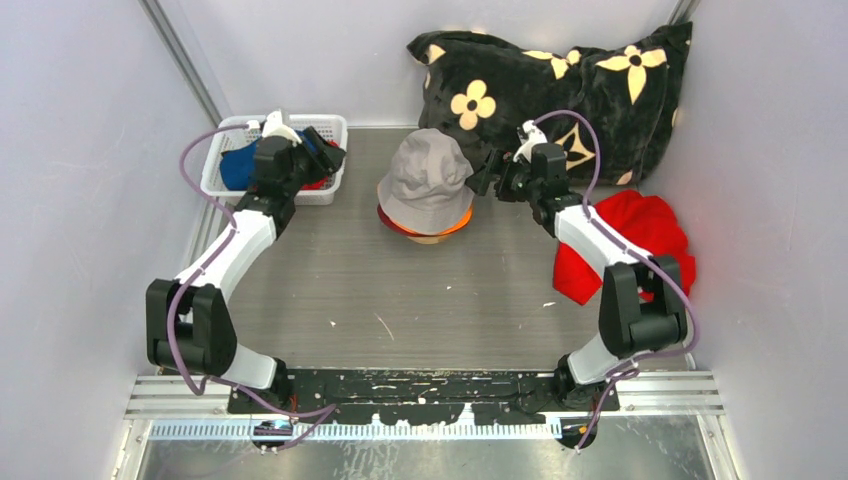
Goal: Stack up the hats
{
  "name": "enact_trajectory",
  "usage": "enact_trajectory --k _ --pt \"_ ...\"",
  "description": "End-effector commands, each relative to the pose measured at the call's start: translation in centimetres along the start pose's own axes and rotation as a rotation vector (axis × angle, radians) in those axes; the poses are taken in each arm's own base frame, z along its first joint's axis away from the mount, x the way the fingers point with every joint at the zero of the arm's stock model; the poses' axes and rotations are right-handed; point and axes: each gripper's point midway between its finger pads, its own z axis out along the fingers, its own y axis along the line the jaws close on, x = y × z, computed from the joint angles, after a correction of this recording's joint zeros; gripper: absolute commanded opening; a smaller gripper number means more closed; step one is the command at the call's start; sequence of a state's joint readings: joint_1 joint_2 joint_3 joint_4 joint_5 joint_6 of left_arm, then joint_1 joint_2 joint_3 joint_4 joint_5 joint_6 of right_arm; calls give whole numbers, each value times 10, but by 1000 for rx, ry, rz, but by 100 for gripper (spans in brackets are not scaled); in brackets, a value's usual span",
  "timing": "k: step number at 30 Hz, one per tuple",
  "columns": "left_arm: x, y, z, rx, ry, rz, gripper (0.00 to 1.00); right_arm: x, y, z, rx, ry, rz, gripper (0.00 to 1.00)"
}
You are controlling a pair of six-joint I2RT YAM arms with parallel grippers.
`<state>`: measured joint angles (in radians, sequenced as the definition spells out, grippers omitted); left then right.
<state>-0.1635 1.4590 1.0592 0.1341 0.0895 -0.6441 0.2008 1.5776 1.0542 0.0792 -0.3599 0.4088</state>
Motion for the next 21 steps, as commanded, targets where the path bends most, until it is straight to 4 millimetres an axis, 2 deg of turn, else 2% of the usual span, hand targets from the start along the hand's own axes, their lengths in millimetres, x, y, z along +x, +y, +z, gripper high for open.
enact_trajectory --k 1,6,13,21 --pt "-45 20 -1 -169 -97 74 68 -48 17 -38 43 -170 -94 96" --pt "-56 68 10 -373 -120 46 70 -68 18 -60 94 -249 -122 99" --pt "-65 152 13 -625 -165 -40 68 -76 19 -71 106 -281 -132 100" --pt "-77 203 14 -751 -188 -47 68 -76 18 -68 97 -277 -123 100"
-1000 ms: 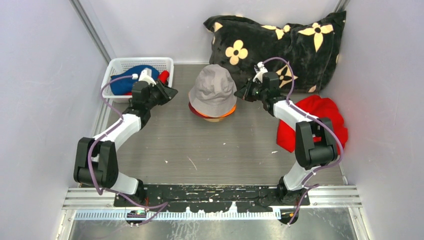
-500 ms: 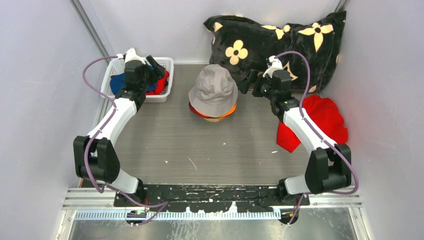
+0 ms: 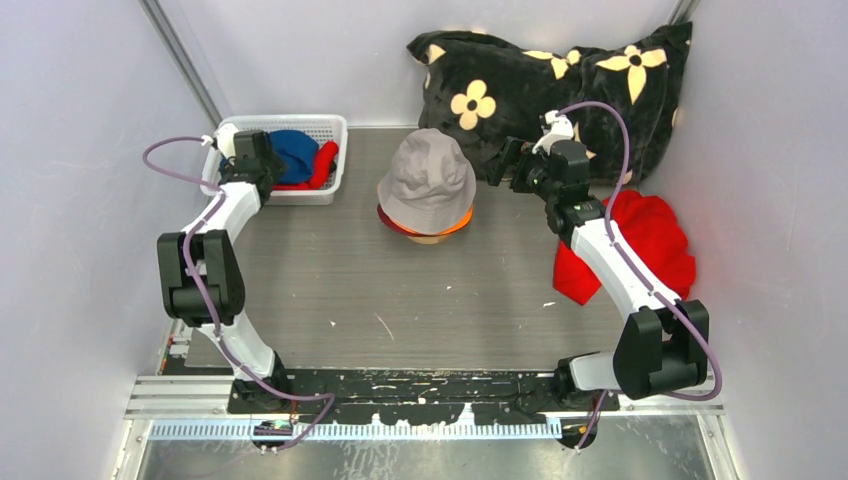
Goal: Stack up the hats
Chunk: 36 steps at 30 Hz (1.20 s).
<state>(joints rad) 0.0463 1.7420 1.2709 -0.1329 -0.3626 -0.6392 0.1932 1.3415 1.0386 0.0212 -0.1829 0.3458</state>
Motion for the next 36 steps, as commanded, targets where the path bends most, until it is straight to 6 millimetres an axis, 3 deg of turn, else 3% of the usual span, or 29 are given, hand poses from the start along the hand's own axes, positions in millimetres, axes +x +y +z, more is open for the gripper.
enact_trajectory --k 1,13,15,16,17,18,20,24,28,32,36 --pt "-44 2 10 -34 -104 -51 68 -17 4 -4 -11 -60 -15 100" --pt "-26 6 54 -20 -17 -41 65 -18 3 -3 -10 -62 -9 100" --pt "-26 2 57 0 -22 -44 55 -17 3 -2 -9 -59 -7 100" --pt "-28 -1 58 15 -27 -47 39 -17 3 -1 -11 -56 -6 100" --pt "-30 -5 57 36 -33 -51 15 -16 3 -1 -13 -54 -7 100" --pt "-34 -11 56 62 -43 -57 1 -16 3 -1 -14 -54 -5 100" --pt "-47 -24 48 126 -77 -77 0 -16 3 -1 -13 -56 -6 100" --pt "-88 -56 13 284 -170 -105 0 -17 6 -1 -25 -57 -6 100" --pt "-133 -96 -49 480 -280 -81 0 -18 7 -1 -34 -59 -7 100" --pt "-156 -131 -111 699 -325 -90 0 -20 10 -1 -47 -63 -5 100" --pt "-166 -163 -175 923 -345 -64 0 -26 14 -3 -61 -77 -10 100"
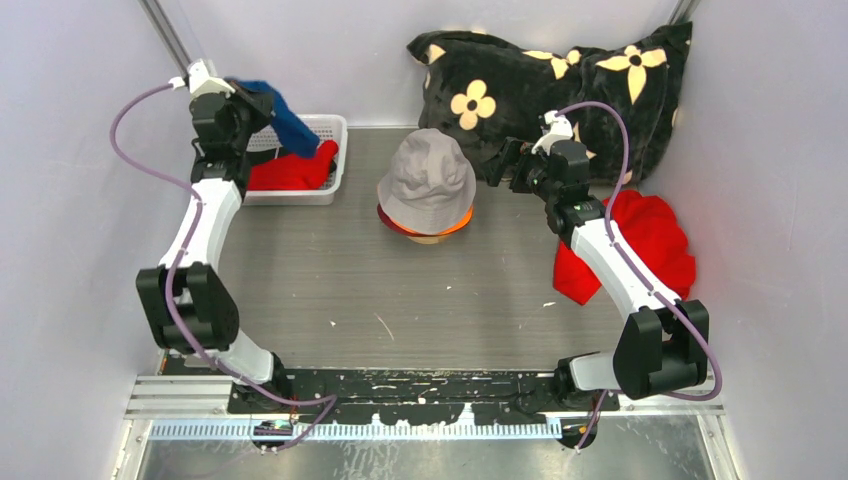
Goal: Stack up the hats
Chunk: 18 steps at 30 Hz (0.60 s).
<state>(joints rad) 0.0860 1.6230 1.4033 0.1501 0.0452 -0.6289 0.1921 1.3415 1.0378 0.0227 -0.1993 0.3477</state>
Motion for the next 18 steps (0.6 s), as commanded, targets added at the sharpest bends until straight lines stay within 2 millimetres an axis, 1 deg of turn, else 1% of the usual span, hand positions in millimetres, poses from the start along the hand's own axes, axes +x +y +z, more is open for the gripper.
enact_trajectory --k 1,3,6,9,13,16,18 --pt "-46 -106 -45 385 -82 18 0 -28 14 -4 -52 -85 -15 100" --pt "-47 -135 -63 490 -69 34 0 -31 17 -5 -63 -92 -15 100" --pt "-57 -176 -96 680 -77 35 0 -37 23 -8 -86 -106 -20 100" --pt "-60 -211 -129 876 -47 16 0 -43 33 -13 -132 -122 -28 100" --pt "-63 -256 -181 1148 25 18 0 -51 48 -19 -206 -138 -43 100" --pt "-56 -283 -217 1310 107 53 0 -57 58 -24 -248 -152 -54 100" --pt "-49 -296 -236 1385 153 70 0 -61 65 -27 -281 -158 -61 100"
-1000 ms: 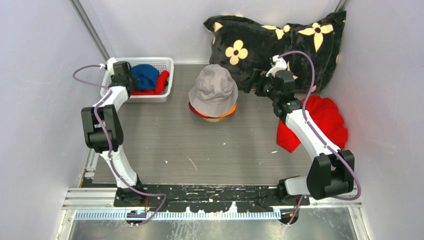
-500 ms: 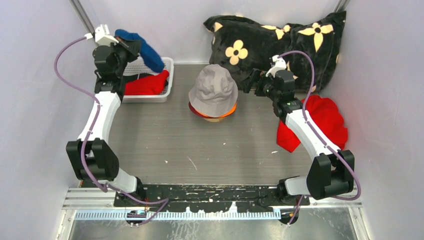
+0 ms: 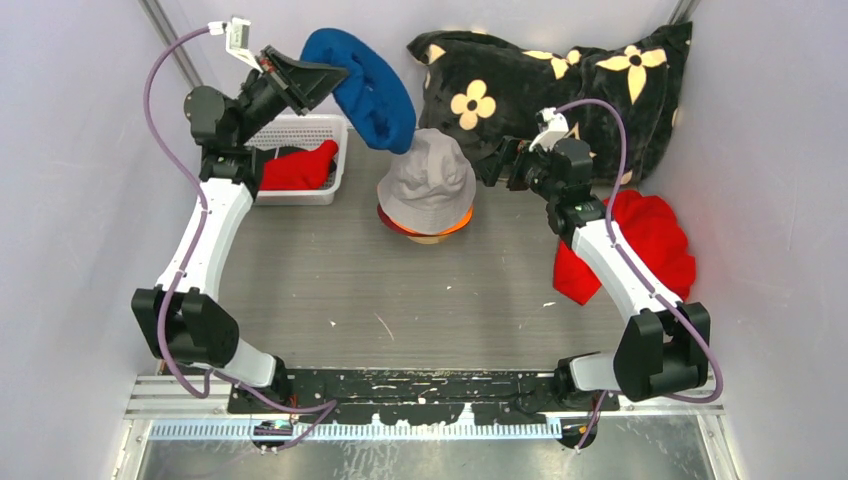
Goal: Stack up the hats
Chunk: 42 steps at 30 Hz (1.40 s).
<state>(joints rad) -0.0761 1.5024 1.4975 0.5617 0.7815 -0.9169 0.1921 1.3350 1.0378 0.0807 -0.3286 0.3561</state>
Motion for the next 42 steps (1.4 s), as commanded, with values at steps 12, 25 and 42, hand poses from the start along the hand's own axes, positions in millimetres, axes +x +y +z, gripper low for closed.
enact_trajectory --k 12,25,42 --pt "66 -134 7 483 252 -48 0 -95 94 -45 -339 -226 -68 96" --pt "104 -113 10 459 321 -118 0 -104 71 -38 -197 -254 -24 92" --pt "141 -55 18 347 402 -153 0 -102 38 -9 -87 -233 -4 92"
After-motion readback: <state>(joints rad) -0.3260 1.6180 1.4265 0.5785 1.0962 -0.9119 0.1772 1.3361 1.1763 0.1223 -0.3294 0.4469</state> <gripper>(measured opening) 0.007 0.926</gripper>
